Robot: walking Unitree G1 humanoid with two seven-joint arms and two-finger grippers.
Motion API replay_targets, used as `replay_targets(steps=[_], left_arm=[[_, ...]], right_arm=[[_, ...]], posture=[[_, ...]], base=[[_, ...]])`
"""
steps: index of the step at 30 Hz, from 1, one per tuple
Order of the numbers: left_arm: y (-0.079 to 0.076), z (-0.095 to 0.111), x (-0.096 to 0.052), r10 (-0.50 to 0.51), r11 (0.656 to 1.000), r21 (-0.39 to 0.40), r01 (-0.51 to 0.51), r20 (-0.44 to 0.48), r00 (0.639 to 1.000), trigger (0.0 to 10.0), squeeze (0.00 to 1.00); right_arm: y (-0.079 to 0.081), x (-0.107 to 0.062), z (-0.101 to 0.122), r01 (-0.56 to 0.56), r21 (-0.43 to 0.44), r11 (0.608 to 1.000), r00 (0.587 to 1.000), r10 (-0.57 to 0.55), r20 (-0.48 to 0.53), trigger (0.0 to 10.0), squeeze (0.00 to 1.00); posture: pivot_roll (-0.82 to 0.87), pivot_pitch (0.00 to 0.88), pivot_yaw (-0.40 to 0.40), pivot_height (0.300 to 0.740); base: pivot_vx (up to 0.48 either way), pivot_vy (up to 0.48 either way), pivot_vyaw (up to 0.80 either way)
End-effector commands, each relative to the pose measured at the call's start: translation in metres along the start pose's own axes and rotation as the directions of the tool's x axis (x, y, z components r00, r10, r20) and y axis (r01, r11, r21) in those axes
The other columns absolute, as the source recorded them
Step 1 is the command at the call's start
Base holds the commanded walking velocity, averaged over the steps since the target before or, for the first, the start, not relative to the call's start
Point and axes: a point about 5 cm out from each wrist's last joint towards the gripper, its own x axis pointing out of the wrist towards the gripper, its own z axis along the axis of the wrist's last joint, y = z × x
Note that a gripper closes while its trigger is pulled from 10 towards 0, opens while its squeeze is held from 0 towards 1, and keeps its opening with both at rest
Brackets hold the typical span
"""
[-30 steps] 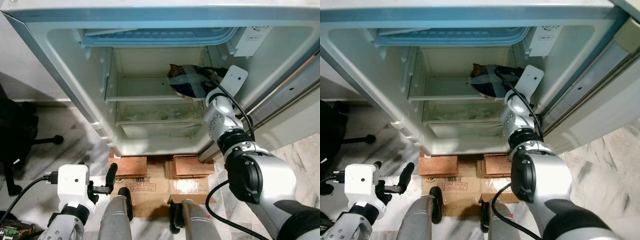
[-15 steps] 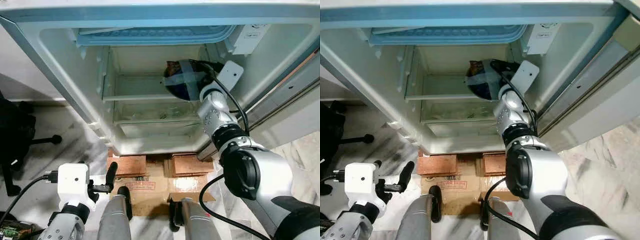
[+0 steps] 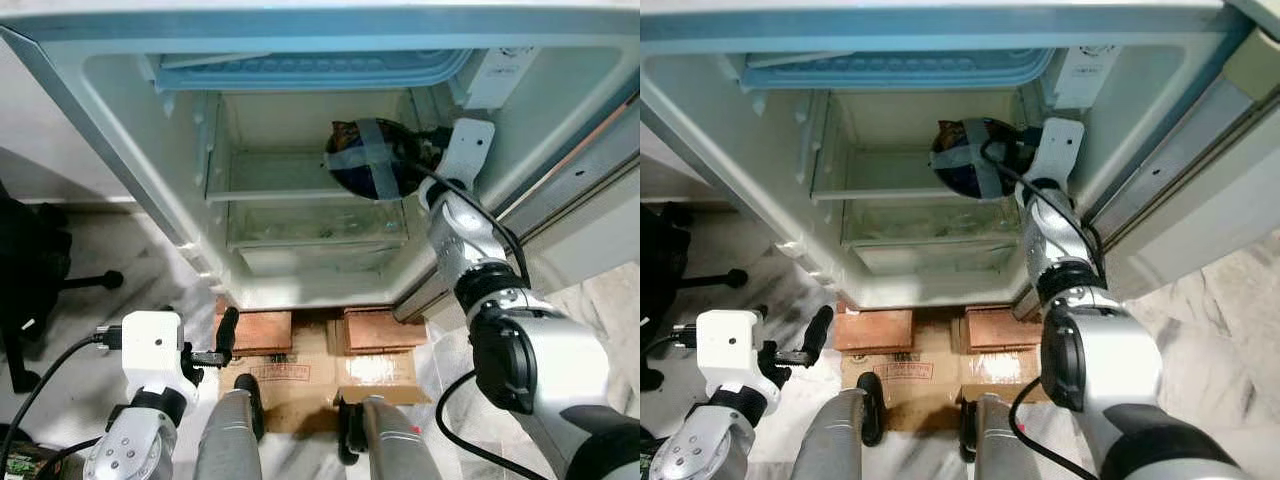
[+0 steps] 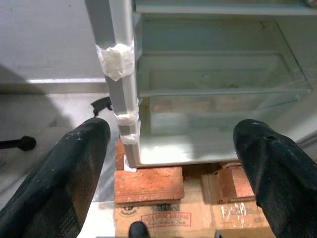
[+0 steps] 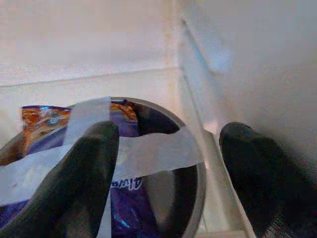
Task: Restocking fridge
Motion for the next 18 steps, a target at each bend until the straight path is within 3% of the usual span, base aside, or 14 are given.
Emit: replay_targets(steps=[1, 4, 6, 11, 12, 15, 16, 17, 18], left_arm=[[0.002, -0.004, 0.000, 0.018, 1.000, 0.006, -0.018, -0.015, 1.000, 10.0, 0.00], [0.003, -0.004, 0.002, 0.020, 1.000, 0.006, -0.020, -0.009, 1.000, 10.0, 0.00], [0.004, -0.005, 0.005, 0.022, 1.000, 0.004, -0.022, -0.007, 1.000, 10.0, 0.00], [0.002, -0.005, 0.010, 0.021, 1.000, 0.000, -0.021, 0.009, 1.000, 10.0, 0.00], [0.002, -0.004, 0.012, 0.022, 1.000, -0.001, -0.022, 0.014, 1.000, 10.0, 0.00], [0.002, -0.004, 0.013, 0.023, 1.000, -0.003, -0.023, 0.018, 1.000, 10.0, 0.00], [0.002, -0.004, 0.013, 0.023, 1.000, -0.003, -0.023, 0.018, 1.000, 10.0, 0.00], [0.001, -0.005, 0.013, 0.023, 1.000, -0.003, -0.023, 0.019, 1.000, 10.0, 0.00], [0.001, -0.005, 0.014, 0.022, 1.000, -0.004, -0.022, 0.020, 1.000, 10.0, 0.00]], right_arm=[[-0.009, -0.005, -0.001, -0.089, -0.021, 0.996, 0.996, 0.090, 0.018, 10.0, 1.00], [-0.009, -0.011, -0.003, -0.207, -0.030, 0.978, 0.978, 0.208, 0.030, 10.0, 1.00], [-0.006, -0.015, -0.003, -0.307, 0.008, 0.952, 0.951, 0.306, 0.054, 10.0, 1.00], [0.004, -0.023, -0.006, -0.523, 0.040, 0.851, 0.852, 0.522, 0.038, 10.0, 1.00], [0.010, -0.029, -0.011, -0.610, 0.070, 0.789, 0.791, 0.611, 0.003, 10.0, 1.00], [0.021, -0.041, -0.025, -0.725, 0.119, 0.678, 0.677, 0.734, -0.054, 10.0, 1.00], [0.021, -0.041, -0.025, -0.725, 0.119, 0.678, 0.677, 0.734, -0.054, 10.0, 1.00], [0.024, -0.045, -0.028, -0.750, 0.130, 0.649, 0.647, 0.760, -0.063, 10.0, 1.00], [0.029, -0.053, -0.036, -0.790, 0.137, 0.597, 0.590, 0.802, -0.092, 10.0, 1.00]], posture=[[0.18, 0.278, -0.057, 0.740], [0.18, 0.272, -0.059, 0.740], [0.17, 0.259, -0.061, 0.740], [0.17, 0.241, -0.066, 0.740], [0.17, 0.237, -0.068, 0.740], [0.16, 0.233, -0.070, 0.740], [0.16, 0.233, -0.070, 0.740], [0.16, 0.233, -0.071, 0.740], [0.16, 0.232, -0.071, 0.740]], base=[[0.000, 0.000, 0.00], [0.000, 0.000, 0.00], [0.000, 0.000, 0.00], [0.000, 0.000, 0.00], [0.000, 0.000, 0.00], [0.000, 0.000, 0.00], [0.000, 0.000, 0.00], [0.000, 0.000, 0.00], [0.000, 0.000, 0.00]])
